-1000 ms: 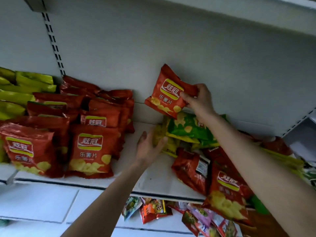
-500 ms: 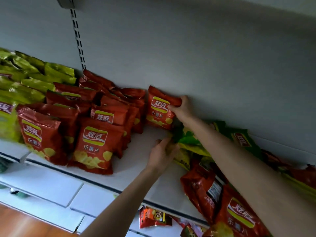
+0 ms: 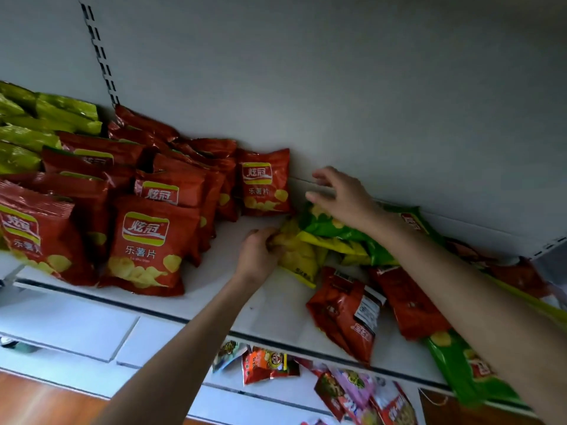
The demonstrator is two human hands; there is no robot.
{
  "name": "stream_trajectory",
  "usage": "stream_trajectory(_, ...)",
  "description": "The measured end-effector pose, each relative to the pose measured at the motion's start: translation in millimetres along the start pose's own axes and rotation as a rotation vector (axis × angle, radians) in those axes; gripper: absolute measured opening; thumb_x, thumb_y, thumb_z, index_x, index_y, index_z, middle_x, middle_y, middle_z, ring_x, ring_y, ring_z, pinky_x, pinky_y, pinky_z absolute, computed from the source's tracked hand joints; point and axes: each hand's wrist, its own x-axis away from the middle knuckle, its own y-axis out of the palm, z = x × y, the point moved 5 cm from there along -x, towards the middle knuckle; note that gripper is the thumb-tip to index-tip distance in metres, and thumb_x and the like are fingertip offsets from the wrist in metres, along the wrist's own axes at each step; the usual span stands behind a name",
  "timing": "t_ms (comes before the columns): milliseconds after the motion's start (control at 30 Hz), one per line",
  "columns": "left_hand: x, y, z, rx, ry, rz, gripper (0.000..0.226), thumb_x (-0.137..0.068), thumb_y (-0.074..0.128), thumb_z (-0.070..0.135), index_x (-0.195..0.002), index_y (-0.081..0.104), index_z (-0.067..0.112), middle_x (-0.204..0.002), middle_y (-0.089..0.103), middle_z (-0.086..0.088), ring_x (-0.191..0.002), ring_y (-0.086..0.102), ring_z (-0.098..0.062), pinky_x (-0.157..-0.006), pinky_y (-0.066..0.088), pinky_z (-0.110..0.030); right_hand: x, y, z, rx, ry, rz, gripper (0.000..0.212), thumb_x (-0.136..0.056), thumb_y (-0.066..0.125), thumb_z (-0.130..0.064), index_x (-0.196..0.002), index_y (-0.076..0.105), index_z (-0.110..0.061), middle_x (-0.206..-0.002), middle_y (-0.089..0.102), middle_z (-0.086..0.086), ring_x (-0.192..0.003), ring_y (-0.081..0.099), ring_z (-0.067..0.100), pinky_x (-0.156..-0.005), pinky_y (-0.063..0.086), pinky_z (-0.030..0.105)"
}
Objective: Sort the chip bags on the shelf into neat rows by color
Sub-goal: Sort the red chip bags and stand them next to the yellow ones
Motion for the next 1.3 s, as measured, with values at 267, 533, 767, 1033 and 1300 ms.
stream_trajectory(267,30,-49,-11,-0.002,-0.106,0.042,0.021,-0.080,0.068,0.002,-0.101,0.065,0.005,-0.089,0.060,-0.004,-0.084,0.054,-0.019,-0.068,0.036,-0.023,28,11,22,0.105,0.090,-0.216,0.063,-0.086,0.054,-0.048,-0.135,0.042,-0.010,-0.139,0.045,0.009,-0.125,0.043,0.022,-0.096,0.035,0.028)
stream_trajectory(533,74,-63,-24,0.470,-0.384,-0.175,0.017,-0.087,0.063,0.003,-0.079,0.051,0.012,-0.081,0.052,-0.008,-0.071,0.057,-0.017,-0.050,0.051,-0.019,42,25,35,0.206,0.090,-0.222,0.042,-0.087,0.060,-0.030,-0.124,0.054,-0.010,-0.124,0.057,0.011,-0.112,0.054,0.024,-0.090,0.041,0.031)
stream_trajectory(767,106,-96,-29,0.699,-0.427,-0.202,0.040,-0.083,0.060,-0.011,-0.113,0.050,0.013,-0.104,0.059,-0.007,-0.076,0.063,-0.022,-0.047,0.054,-0.026,56,-26,-1,-0.139,0.212,0.338,0.032,-0.092,0.055,-0.018,-0.119,0.055,0.000,-0.117,0.059,0.014,-0.107,0.053,0.020,-0.074,0.031,0.010)
stream_trajectory(1033,121,-109,-32,1.022,-0.452,-0.284,0.051,-0.064,0.066,-0.004,-0.113,0.058,0.006,-0.097,0.067,-0.014,-0.076,0.068,-0.026,-0.055,0.055,-0.030,145,8,-107,-0.175,-0.019,0.167,0.032,-0.084,0.063,-0.008,-0.116,0.061,-0.005,-0.105,0.056,-0.007,-0.099,0.049,-0.001,-0.082,0.031,-0.004)
stream_trajectory(1300,143,-108,-27,0.918,-0.466,-0.321,0.060,-0.074,0.073,0.034,-0.125,0.053,0.011,-0.110,0.068,-0.014,-0.092,0.068,-0.028,-0.069,0.059,-0.038,175,70,-136,-0.136,-0.078,-0.105,0.034,-0.088,0.060,-0.019,-0.122,0.059,-0.015,-0.135,0.050,0.000,-0.130,0.030,0.006,-0.110,0.021,0.026)
